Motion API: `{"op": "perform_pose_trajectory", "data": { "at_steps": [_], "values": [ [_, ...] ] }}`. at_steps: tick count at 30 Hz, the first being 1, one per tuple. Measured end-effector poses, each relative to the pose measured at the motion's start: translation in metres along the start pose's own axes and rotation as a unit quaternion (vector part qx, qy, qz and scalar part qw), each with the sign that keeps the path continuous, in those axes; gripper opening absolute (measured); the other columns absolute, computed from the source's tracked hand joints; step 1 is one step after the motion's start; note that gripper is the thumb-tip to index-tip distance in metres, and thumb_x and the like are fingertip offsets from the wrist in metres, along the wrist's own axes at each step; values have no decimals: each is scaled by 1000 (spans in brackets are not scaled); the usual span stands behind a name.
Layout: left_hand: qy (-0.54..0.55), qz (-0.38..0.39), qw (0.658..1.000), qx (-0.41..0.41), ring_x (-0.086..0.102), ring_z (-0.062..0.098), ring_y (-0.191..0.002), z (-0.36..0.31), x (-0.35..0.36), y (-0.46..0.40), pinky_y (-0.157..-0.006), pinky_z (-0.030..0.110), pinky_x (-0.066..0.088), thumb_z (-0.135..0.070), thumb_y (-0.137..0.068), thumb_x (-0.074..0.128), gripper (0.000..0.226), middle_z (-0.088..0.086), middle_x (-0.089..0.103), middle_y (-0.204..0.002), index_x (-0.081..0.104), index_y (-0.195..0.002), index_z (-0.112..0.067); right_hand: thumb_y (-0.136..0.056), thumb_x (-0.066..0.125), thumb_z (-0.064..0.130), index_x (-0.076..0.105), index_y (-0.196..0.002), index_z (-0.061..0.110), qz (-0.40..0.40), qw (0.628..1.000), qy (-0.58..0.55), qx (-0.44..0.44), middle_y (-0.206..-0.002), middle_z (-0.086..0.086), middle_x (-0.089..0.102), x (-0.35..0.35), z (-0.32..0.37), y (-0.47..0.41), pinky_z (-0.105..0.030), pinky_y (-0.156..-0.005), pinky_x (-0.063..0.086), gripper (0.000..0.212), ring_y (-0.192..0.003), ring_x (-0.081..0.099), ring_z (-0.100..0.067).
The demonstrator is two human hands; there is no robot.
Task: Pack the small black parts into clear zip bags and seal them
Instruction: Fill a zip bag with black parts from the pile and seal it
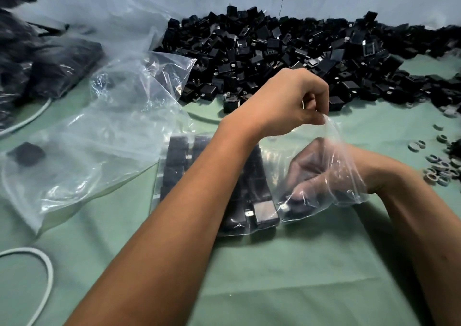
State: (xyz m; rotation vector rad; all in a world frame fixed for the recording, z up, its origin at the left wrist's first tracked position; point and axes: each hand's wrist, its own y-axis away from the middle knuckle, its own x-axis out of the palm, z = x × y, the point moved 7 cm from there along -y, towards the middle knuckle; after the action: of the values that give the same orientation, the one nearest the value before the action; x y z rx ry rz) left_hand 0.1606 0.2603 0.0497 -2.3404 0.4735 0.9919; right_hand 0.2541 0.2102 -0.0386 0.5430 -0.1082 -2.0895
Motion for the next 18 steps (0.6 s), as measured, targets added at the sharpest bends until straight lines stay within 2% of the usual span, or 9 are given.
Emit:
{"op": "perform_pose_trajectory", "data": {
  "at_steps": [2,4,6,7,9,11,14,16,18],
  "values": [
    [-5,-3,1000,6,47,2,-62,-1,0,-1,-63,17,39,-13,-81,84,9,-9,60,-75,77,-86,-13,-73,94,35,79,-99,3,7,1000,-24,-10,-101,-36,70,5,1,-3,-87,-74,42,43,-88,60,-69],
    [-5,-4,1000,12,47,2,-62,-2,-1,-1,-63,18,41,-12,-80,84,8,-11,59,-74,77,-86,-13,-79,90,21,80,-98,6,10,999,-14,-29,-98,-30,74,7,4,-6,-77,-75,53,27,-86,67,-61],
    [0,-2,1000,15,47,1,-62,-3,-1,-1,-64,19,43,-10,-80,83,8,-11,60,-73,77,-85,-12,-82,87,15,80,-98,9,5,999,23,-35,-89,-15,78,6,8,-6,-46,-65,62,18,-76,75,-37],
    [3,1,1000,16,48,1,-62,-3,-1,-1,-64,19,44,-9,-80,82,8,-9,61,-74,77,-85,-12,-83,86,15,80,-97,10,5,999,33,-36,-84,-7,79,6,10,-6,-31,-59,59,16,-70,74,-22],
    [6,8,1000,13,50,1,-63,-3,1,0,-66,21,46,-7,-81,80,7,-2,65,-77,78,-85,-12,-87,82,10,79,-97,9,6,997,50,-51,-78,5,77,6,14,-2,-17,-57,53,11,-66,71,-7],
    [8,18,1000,3,52,4,-65,0,1,2,-68,24,48,-10,-83,80,6,5,68,-79,77,-87,-13,-92,77,15,78,-95,12,-15,996,68,-57,-77,6,76,-1,14,2,-20,-60,55,4,-66,72,-11],
    [-1,19,999,-44,53,4,-65,16,-10,5,-67,21,48,-17,-86,80,7,-2,64,-76,76,-92,-16,-97,70,32,76,-89,12,-34,996,75,-36,-81,-7,77,-9,10,5,-31,-64,58,23,-72,73,-28],
    [-33,12,995,-94,54,1,-64,35,-24,10,-64,18,47,-21,-87,80,6,-9,64,-76,76,-91,-21,-97,71,36,77,-97,11,-27,998,59,-22,-90,-11,77,-7,8,5,-35,-68,60,25,-78,74,-31],
    [-53,11,988,-141,55,-5,-59,56,-39,18,-58,13,43,-23,-88,80,5,-12,64,-72,76,-87,-24,-96,72,40,76,-107,15,-12,999,40,-10,-99,-14,77,-1,6,2,-51,-75,62,28,-86,75,-39]
  ]
}}
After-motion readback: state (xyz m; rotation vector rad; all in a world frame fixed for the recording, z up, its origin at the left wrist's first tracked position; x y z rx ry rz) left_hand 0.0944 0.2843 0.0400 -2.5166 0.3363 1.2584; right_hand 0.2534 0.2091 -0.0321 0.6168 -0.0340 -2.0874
